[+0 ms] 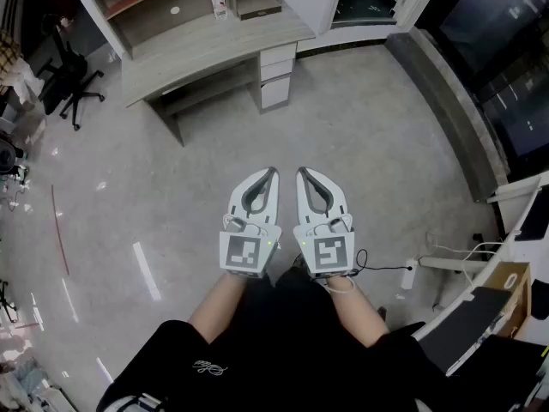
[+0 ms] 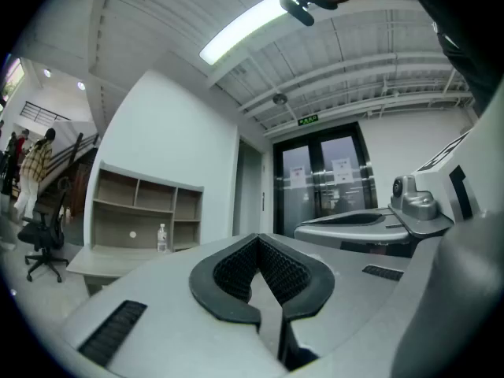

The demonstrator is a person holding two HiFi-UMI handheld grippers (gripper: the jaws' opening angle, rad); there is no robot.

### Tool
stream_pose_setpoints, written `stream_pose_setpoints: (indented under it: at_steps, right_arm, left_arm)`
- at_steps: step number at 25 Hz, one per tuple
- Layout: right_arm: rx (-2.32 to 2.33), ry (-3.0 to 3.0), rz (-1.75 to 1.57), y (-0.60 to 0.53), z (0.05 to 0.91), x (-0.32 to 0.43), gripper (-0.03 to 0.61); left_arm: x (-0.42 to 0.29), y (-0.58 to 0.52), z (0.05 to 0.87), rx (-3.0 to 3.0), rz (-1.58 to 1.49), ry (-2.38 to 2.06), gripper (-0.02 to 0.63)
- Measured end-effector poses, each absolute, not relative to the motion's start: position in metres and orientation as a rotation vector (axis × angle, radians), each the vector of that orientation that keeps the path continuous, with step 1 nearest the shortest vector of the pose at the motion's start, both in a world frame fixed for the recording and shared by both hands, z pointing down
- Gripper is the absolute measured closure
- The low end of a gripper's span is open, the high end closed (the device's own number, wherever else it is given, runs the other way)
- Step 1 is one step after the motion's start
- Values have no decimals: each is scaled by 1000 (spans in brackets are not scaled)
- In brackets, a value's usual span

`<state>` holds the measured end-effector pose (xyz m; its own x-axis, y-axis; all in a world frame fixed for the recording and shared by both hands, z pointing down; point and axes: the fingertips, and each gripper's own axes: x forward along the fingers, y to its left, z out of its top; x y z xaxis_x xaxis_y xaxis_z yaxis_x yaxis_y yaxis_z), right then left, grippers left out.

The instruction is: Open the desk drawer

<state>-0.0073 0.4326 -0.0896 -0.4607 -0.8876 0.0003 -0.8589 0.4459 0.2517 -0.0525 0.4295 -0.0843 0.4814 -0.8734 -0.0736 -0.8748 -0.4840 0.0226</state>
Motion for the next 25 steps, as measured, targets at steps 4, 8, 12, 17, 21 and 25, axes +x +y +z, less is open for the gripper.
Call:
stream_pose_setpoints:
  at_steps: [4, 8, 12, 17, 21, 25]
  right_arm:
    - [1563, -2572, -315, 434, -89, -17, 572]
    - [1567, -2576, -286, 433, -86, -26, 572]
    - [1573, -2565, -257, 435, -81, -39, 572]
    - [1568, -2553, -248, 438, -74, -65, 572]
    - [1578, -2552, -228, 440, -70, -88, 572]
    - [1562, -2551, -227, 440, -67, -105, 572]
  left_arm:
    - [-62, 431, -82, -2689, 115, 1590, 607]
    - [-73, 429, -81, -2692, 108, 1583, 607]
    - [-84, 432, -80, -2706, 103, 1575, 607]
    - [-107, 436, -73, -2715, 78, 1566, 607]
    - [-132, 439, -69, -2723, 61, 1554, 607]
    - [-149, 437, -64, -2757, 37, 1551, 607]
